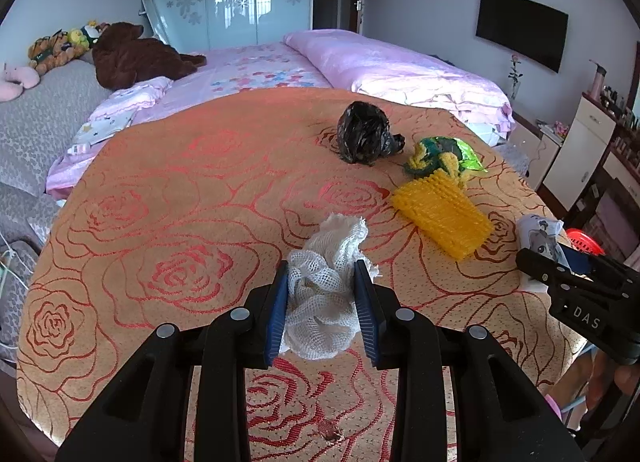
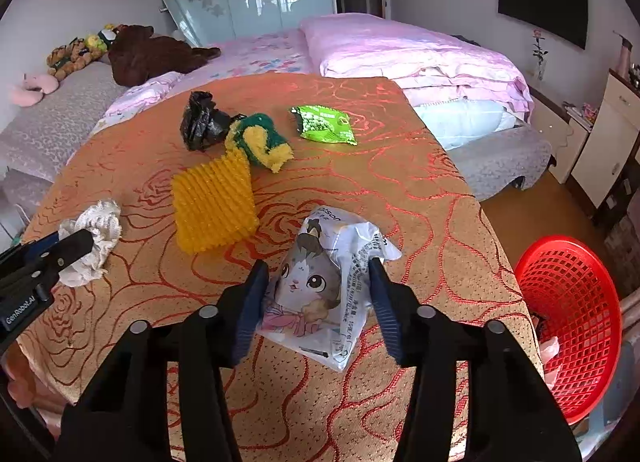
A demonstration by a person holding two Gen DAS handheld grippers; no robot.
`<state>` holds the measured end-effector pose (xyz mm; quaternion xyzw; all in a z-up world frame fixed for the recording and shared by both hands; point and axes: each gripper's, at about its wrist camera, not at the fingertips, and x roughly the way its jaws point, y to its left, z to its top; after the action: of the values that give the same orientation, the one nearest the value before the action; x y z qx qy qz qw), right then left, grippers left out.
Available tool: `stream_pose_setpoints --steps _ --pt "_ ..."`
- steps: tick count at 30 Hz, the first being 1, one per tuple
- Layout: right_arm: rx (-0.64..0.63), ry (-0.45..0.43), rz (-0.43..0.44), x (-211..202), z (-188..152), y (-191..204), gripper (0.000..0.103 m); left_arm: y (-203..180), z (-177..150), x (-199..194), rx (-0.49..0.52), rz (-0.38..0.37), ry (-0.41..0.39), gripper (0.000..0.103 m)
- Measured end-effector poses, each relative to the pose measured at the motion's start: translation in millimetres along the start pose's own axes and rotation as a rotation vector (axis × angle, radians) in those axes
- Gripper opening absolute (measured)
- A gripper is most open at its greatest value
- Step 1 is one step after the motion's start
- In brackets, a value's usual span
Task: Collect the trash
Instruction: 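Carry the white net and cat-printed bag with both tools toward the red wastebasket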
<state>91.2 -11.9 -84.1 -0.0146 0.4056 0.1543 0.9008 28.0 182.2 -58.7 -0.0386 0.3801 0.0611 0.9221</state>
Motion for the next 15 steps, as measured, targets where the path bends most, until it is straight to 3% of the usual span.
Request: stream_pose_setpoints --steps 15 --pt "0.013 -0.069 0.022 -34 11 -7 0.046 -9 9 -25 0.008 -0.045 -0.055 0.029"
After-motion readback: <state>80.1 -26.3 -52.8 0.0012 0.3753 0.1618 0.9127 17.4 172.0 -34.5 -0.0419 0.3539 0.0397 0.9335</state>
